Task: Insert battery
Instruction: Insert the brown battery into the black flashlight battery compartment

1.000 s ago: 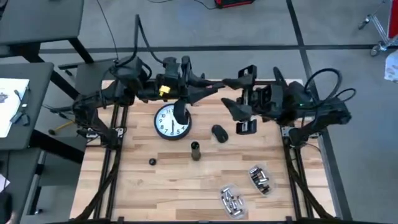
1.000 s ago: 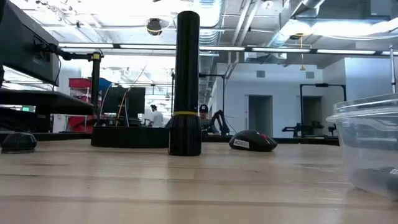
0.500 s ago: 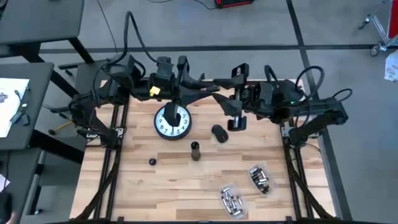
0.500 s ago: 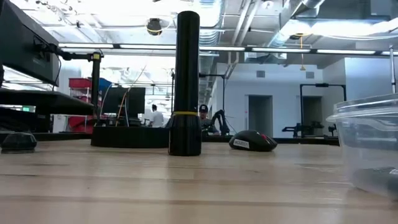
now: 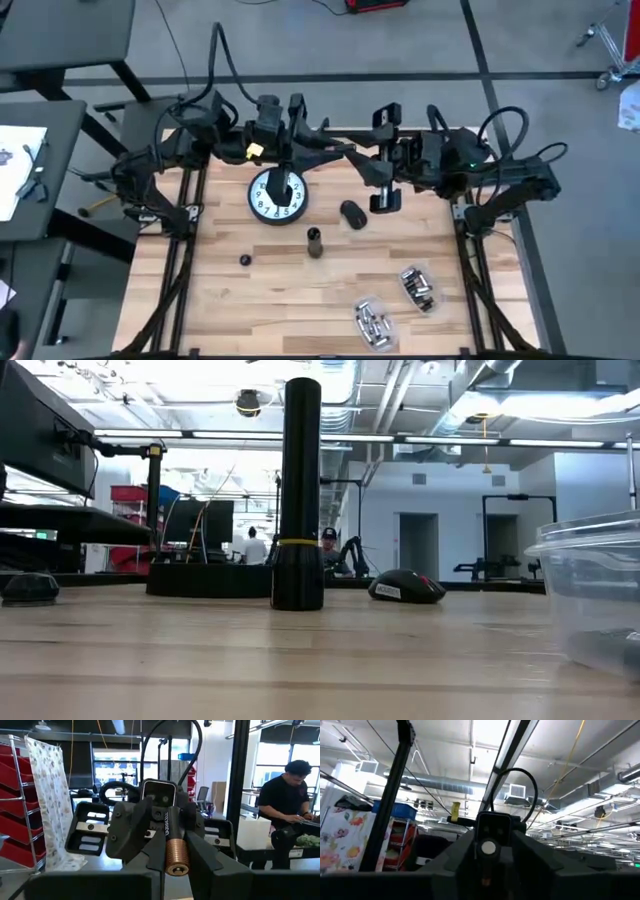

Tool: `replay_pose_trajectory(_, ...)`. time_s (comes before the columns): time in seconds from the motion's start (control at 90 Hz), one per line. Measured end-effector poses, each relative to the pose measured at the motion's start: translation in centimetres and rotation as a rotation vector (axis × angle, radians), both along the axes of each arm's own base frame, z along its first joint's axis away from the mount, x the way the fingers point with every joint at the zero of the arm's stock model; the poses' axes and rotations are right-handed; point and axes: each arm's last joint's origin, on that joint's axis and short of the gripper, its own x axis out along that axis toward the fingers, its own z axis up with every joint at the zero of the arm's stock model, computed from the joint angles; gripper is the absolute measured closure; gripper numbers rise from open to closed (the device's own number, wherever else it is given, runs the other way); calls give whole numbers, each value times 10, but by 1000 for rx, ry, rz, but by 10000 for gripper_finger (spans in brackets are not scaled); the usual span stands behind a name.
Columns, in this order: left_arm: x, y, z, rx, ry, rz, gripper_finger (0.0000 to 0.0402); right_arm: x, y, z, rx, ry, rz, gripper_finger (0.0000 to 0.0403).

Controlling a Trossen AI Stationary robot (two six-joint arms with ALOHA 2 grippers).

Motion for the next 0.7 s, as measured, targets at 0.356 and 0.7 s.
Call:
replay_pose_trajectory(0.356, 0, 0, 0, -8, 1, 14, 368, 3, -2, -2, -19, 24, 6, 371)
replay_pose_trajectory(0.7, -16, 4, -26, 54, 371, 90, 308, 1, -7, -11, 7, 328, -46, 371)
